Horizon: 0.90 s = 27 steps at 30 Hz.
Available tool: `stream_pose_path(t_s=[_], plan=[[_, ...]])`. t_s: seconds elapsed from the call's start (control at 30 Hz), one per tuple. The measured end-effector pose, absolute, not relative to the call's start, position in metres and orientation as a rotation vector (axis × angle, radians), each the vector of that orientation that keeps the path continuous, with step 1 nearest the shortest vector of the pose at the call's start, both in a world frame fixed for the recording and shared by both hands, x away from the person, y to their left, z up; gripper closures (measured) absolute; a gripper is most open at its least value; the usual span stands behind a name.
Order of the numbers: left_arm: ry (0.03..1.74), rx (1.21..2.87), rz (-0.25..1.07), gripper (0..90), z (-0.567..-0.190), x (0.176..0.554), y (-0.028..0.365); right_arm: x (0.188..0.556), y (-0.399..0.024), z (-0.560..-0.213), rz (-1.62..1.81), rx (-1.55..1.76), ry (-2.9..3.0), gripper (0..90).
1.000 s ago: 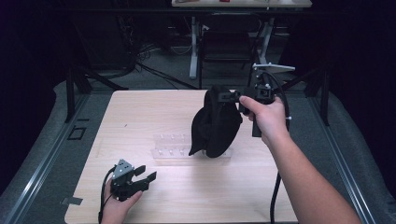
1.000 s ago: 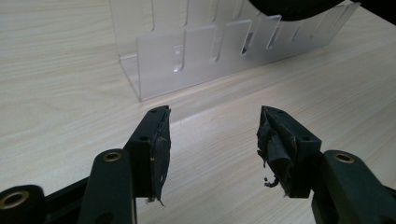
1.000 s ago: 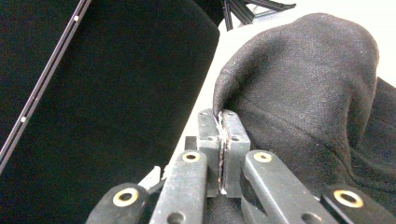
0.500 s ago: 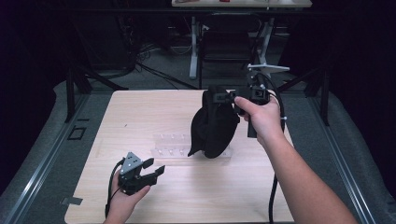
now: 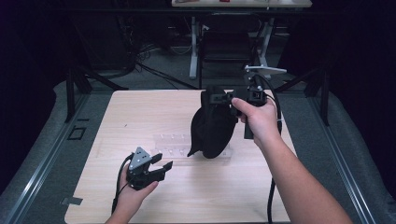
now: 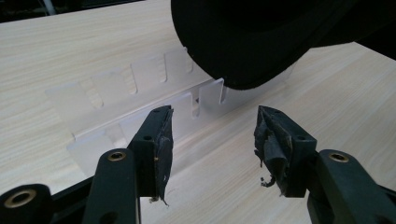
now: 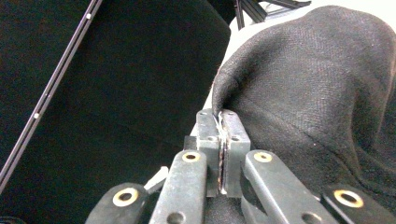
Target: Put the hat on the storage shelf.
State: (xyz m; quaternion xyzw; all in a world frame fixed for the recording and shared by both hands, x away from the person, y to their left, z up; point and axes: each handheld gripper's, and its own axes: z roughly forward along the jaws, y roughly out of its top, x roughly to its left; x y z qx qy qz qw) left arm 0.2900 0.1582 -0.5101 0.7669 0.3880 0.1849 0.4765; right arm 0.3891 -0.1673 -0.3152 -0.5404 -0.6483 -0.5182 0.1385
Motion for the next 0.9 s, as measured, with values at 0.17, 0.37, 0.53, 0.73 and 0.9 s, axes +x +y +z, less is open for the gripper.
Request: stream_pose_path(t_s=[0.17,0.37,0.53,0.73,0.9], plan=[[0.9,1.897,0.452,49.6,-0.498,0.295,0.143,0.389,-0.167,-0.315,-1.5,-1.56,-1.871,88.7],[0.854,1.908,0.461,50.2,-0.491,0.297,0.128,0.39,-0.165,-0.316,-1.501,-1.557,-1.863,88.6],[0.838,1.919,0.458,50.2,-0.49,0.297,0.121,0.39,-0.164,-0.316,-1.502,-1.55,-1.864,88.6],[0.814,1.928,0.454,52.7,-0.488,0.297,0.112,0.39,-0.162,-0.316,-1.503,-1.548,-1.862,88.6],[0.802,1.967,0.462,62.2,-0.489,0.298,0.099,0.39,-0.16,-0.317,-1.51,-1.543,-1.858,88.6]])
